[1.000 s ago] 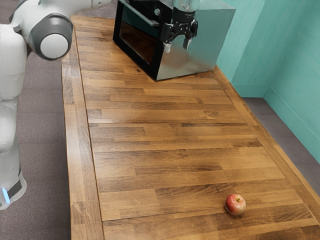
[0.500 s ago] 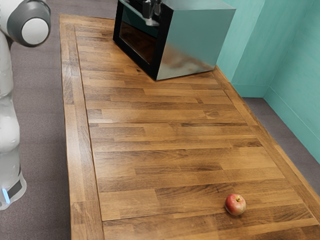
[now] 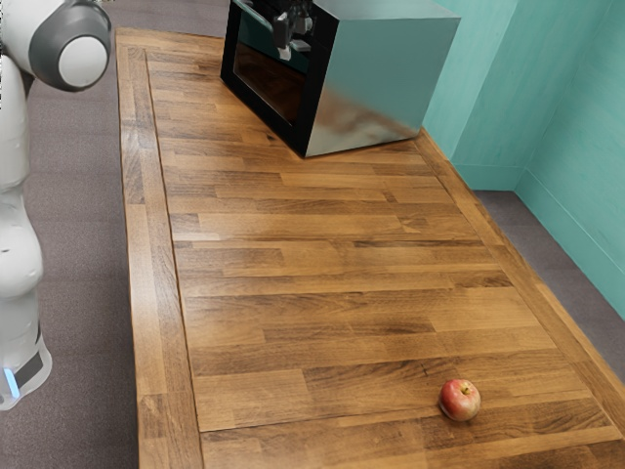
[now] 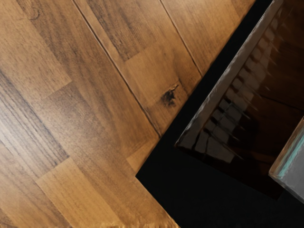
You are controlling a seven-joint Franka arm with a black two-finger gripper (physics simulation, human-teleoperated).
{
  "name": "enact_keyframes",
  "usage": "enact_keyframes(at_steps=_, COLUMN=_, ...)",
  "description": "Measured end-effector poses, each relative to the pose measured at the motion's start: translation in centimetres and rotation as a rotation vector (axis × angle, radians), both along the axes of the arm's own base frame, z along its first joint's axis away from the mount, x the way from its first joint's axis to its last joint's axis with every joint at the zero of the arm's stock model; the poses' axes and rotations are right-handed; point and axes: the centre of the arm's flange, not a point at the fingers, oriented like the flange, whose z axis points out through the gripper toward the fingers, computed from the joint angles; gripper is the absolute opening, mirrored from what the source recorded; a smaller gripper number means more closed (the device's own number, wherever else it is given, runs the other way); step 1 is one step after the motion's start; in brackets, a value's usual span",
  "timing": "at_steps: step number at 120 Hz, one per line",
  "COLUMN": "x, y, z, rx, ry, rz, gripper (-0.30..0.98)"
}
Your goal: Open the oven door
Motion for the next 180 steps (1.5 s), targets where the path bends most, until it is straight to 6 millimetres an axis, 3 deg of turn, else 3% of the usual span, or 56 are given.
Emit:
enact_keyframes(at_steps=9, x=0.6, y=0.0, z=-0.3, rx=0.018, ry=-0.004, rz=-0.045, gripper=0.69)
enact_keyframes(at_steps=17, x=0.1, y=1.3, z=-0.6, rx=0.028, ry=-0.008, rz=-0.055, gripper=0.69)
enact_keyframes(at_steps=36, x=-4.4, y=7.6, z=-0.5, rx=0.044, ry=-0.028, rz=0.001, gripper=0.69)
enact_keyframes(at_steps=48, x=-6.3, y=9.6, z=-0.2, rx=0.059, ry=-0.031, rz=0.006, gripper=0.69)
enact_keyframes(at_steps=61, x=-5.2, y=8.8, z=-0.3, rx=0.072, ry=-0.027, rz=-0.052, gripper=0.69)
enact_keyframes(at_steps=83, x=-0.6, y=3.8, z=-0.7, rx=0.091, ry=-0.029, rz=-0.209, gripper=0.69)
enact_keyframes(at_steps=105, x=-3.1, y=3.4, z=-1.6, rx=0.098, ry=-0.021, rz=-0.222, gripper=0.69)
enact_keyframes(at_steps=120, x=-4.6, y=4.7, z=-2.1, rx=0.115, ry=-0.025, rz=-0.205, gripper=0.69)
enact_keyframes(at_steps=149, x=-4.6, y=10.2, z=-1.7, rx=0.156, ry=-0.058, rz=-0.167, gripper=0.69)
enact_keyframes(at_steps=180, x=-4.1, y=11.7, z=-2.7, rx=0.15, ry=-0.068, rz=-0.187, gripper=0.69)
